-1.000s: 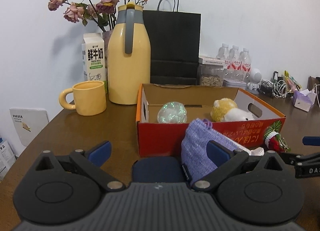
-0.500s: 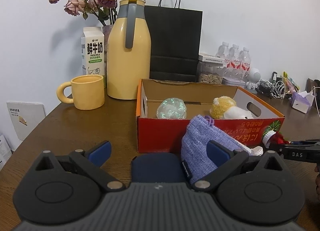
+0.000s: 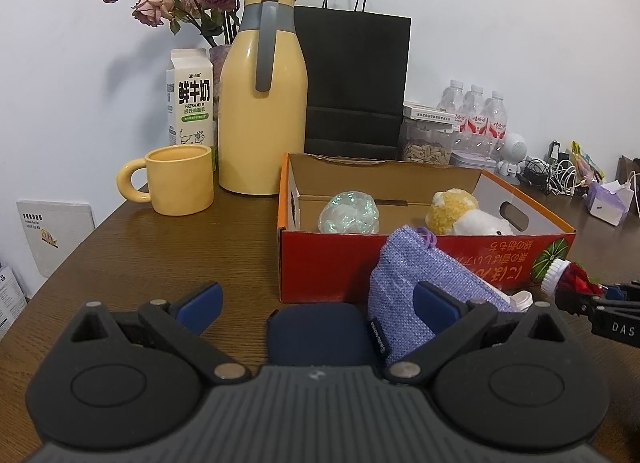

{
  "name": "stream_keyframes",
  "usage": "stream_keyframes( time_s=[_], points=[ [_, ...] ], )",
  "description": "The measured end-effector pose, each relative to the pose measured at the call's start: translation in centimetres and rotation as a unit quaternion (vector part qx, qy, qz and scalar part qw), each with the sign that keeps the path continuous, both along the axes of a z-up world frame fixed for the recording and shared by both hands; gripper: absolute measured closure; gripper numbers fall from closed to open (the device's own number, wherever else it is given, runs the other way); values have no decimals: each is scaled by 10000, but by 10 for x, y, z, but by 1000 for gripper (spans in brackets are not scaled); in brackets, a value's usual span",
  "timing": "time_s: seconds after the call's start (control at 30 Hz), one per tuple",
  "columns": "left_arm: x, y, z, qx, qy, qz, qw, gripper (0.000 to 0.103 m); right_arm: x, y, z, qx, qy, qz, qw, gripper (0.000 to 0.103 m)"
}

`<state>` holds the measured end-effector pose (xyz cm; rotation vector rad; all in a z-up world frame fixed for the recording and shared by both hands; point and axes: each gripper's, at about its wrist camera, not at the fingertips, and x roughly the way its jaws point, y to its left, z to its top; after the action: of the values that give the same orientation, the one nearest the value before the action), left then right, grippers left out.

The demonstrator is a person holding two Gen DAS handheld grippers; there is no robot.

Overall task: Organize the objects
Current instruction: 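Grasp the navy blue case with the left tool while the right tool grasps the red ornament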

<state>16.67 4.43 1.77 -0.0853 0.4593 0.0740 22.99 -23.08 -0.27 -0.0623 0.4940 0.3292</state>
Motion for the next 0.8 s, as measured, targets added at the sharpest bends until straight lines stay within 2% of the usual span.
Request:
stream_keyframes(
  time_s=[0.17,0.33,0.5,0.8],
  points=[
    [0,0,0,-12,4,-12,10000,0,2,-3,-6,-220,422,-140,9988,69],
    [-1,1,0,-15,-1,-14,10000,0,-5,-10,-8,-323,535,-92,9980,69],
    [-1,0,-1,-2,16,-7,10000,0,-17,-21,-4,-248,453,-111,9986,69],
    [2,2,-4,37,113,156,9998,0,-25,-22,6,72,36,-141,9999,69]
  ],
)
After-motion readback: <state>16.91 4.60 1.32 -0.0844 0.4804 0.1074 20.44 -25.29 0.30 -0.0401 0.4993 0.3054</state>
